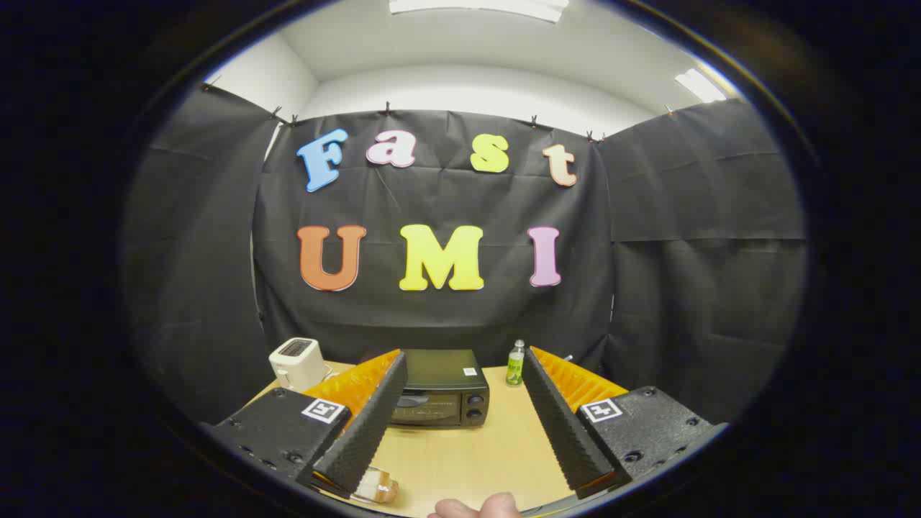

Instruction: Open the toaster oven, put the food inside, and close the toaster oven door.

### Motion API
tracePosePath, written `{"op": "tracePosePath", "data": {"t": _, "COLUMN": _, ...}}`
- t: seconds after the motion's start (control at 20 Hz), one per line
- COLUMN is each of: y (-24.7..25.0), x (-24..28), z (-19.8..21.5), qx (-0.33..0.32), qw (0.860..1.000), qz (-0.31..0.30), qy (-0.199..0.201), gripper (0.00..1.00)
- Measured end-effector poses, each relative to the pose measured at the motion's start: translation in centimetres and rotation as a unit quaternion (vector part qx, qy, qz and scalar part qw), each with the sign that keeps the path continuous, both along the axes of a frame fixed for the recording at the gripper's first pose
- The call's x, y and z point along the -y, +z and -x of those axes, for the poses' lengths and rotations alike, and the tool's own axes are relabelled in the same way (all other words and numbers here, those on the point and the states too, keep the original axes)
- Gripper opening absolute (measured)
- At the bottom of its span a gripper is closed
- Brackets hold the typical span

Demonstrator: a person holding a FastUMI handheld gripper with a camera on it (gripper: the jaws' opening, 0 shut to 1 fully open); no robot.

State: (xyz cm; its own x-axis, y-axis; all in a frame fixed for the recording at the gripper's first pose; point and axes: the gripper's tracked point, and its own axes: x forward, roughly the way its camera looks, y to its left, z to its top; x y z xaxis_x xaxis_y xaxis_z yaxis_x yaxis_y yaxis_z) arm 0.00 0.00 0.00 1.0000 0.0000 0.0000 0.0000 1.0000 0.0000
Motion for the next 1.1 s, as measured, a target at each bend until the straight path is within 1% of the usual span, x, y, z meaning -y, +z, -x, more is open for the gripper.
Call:
{"op": "tracePosePath", "data": {"t": 0.4, "y": 0.4, "x": 0.4, "z": -0.7, "qx": 0.001, "qw": 1.0, "qz": -0.005, "qy": -0.011, "gripper": 1.0}}
{"op": "tracePosePath", "data": {"t": 0.6, "y": 0.8, "x": 0.1, "z": -1.0, "qx": 0.006, "qw": 1.0, "qz": 0.008, "qy": -0.011, "gripper": 1.0}}
{"op": "tracePosePath", "data": {"t": 0.85, "y": 1.1, "x": -0.3, "z": -1.5, "qx": 0.007, "qw": 1.0, "qz": 0.004, "qy": -0.012, "gripper": 1.0}}
{"op": "tracePosePath", "data": {"t": 1.1, "y": 0.4, "x": -1.7, "z": -1.7, "qx": -0.006, "qw": 1.0, "qz": 0.005, "qy": 0.0, "gripper": 1.0}}
